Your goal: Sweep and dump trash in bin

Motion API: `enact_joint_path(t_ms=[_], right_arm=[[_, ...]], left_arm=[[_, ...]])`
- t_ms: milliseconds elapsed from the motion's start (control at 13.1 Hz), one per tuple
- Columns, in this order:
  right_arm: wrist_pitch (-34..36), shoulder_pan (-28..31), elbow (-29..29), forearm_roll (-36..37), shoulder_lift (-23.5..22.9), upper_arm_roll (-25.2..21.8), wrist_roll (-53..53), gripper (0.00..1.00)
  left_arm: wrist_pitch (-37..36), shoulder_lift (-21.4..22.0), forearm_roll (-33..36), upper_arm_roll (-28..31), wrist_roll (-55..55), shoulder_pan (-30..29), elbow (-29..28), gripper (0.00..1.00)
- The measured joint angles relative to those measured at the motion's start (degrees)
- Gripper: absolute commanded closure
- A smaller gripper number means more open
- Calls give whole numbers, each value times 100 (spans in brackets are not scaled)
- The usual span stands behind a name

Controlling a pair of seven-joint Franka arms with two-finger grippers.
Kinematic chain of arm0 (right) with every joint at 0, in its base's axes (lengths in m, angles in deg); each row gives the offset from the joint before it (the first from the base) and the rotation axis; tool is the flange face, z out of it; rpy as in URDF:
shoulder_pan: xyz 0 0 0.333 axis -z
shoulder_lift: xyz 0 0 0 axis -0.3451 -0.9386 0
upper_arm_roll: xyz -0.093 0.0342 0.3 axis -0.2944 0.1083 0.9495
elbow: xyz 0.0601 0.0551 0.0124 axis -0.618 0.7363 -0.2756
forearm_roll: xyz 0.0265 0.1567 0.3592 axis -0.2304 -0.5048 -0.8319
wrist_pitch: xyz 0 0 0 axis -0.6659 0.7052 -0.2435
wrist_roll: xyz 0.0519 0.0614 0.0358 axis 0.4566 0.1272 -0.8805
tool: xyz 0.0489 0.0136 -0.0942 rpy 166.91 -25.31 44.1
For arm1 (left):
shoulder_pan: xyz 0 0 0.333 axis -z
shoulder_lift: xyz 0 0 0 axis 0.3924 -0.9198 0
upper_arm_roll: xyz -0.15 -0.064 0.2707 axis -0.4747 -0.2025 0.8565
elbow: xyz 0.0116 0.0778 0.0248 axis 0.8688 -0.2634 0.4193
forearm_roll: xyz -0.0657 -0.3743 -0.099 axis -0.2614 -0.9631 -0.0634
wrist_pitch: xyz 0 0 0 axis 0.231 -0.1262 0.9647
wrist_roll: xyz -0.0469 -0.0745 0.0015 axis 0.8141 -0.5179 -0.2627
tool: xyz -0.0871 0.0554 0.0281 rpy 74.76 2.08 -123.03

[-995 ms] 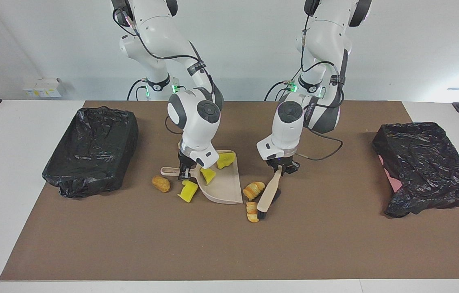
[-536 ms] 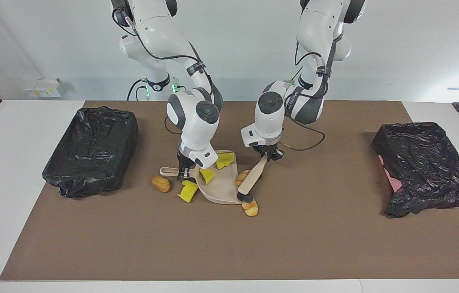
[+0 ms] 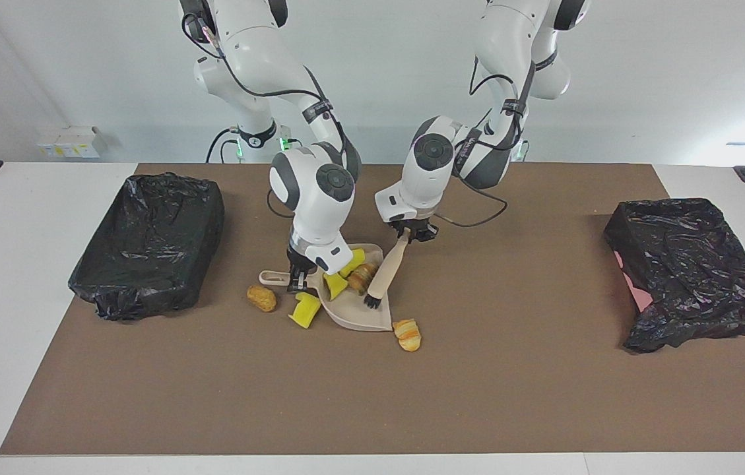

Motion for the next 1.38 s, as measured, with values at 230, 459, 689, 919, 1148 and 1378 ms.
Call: enact_joint_path(t_ms=[230, 459, 689, 919, 1148, 1378], right_arm=[[0, 0, 0, 0, 0, 0, 0, 100], [0, 0, 0, -1, 0, 0, 0, 100], [0, 1, 0, -1, 0, 0, 0, 100], [0, 10, 4, -13, 0, 0, 0, 100], [0, 17, 7, -17, 0, 0, 0, 100], [0, 34, 8, -29, 0, 2, 0, 100]], left_arm=[[73, 48, 356, 247, -23, -283, 84, 100], [111, -164, 867, 313, -53, -605, 273, 100], [95, -651, 1166, 249, -118, -582, 546, 100], [-8, -726, 1184, 189, -476, -359, 619, 100], [-367, -708, 1129, -3, -781, -328, 629, 100], [-572, -654, 467, -258, -791, -221, 609, 100]])
